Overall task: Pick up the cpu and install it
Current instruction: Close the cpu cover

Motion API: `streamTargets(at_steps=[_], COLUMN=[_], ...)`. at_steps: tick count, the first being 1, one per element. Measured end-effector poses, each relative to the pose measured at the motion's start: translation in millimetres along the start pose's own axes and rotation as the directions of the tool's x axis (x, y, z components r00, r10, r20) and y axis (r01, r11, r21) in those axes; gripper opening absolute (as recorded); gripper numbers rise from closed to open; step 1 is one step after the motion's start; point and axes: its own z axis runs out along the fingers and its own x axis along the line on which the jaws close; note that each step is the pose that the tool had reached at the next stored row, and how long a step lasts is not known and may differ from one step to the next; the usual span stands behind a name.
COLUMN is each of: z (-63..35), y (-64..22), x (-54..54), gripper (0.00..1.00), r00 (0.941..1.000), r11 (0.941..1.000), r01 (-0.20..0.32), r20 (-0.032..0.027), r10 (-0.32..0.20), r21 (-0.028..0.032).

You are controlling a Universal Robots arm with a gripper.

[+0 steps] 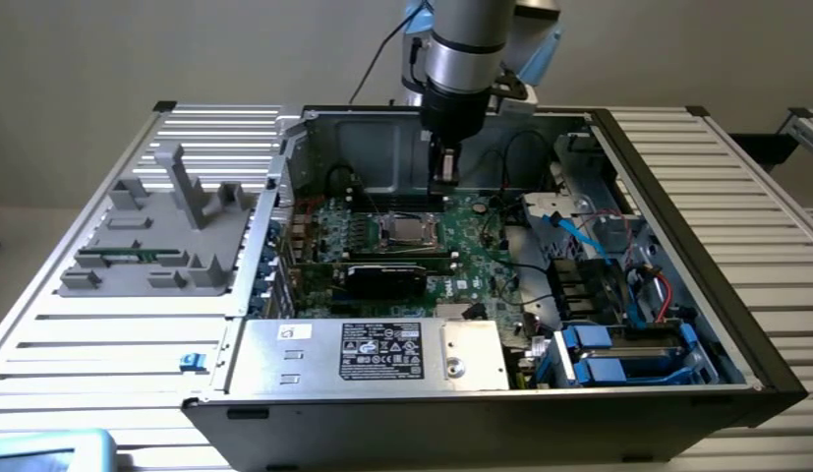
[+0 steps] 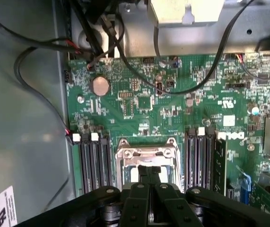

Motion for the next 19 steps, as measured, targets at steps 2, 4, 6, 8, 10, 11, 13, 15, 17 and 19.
streamTargets(at_steps=[2, 4, 6, 8, 10, 11, 13, 15, 17, 19], z=[1.6, 3.2, 5.4, 8.7, 12.5, 14.6, 18.5, 22.4, 26.2, 29.9], y=[-8.6, -17.5, -25.3, -31.1, -35.5, -37.8, -41.9, -45.5, -47.8, -49.7], x=[-0.6, -1.2, -1.7, -2.2, -2.6, -2.8, -3.2, -3.7, -4.7, -5.9], gripper=[0.11, 0.11, 0.11, 0.11, 0.11, 0.11, 0.11, 0.11, 0.11, 0.11], r00=[1.0, 1.0, 1.0, 1.0, 1.0, 1.0, 1.0, 1.0, 1.0, 1.0], r11=[1.0, 1.0, 1.0, 1.0, 1.0, 1.0, 1.0, 1.0, 1.0, 1.0], r01=[0.0, 0.0, 0.0, 0.0, -0.001, -0.001, -0.001, -0.001, -0.002, -0.003], r20=[0.0002, 0.0005, 0.0003, 0.0004, 0.0004, 0.0005, 0.0004, 0.0004, 0.0003, 0.0003], r10=[0.0, 0.0, 0.0, 0.0, 0.001, 0.001, 0.001, 0.001, 0.002, 0.003], r21=[0.0001, 0.0004, 0.0014, 0.0019, 0.0021, 0.0023, 0.0024, 0.0025, 0.003, 0.0032])
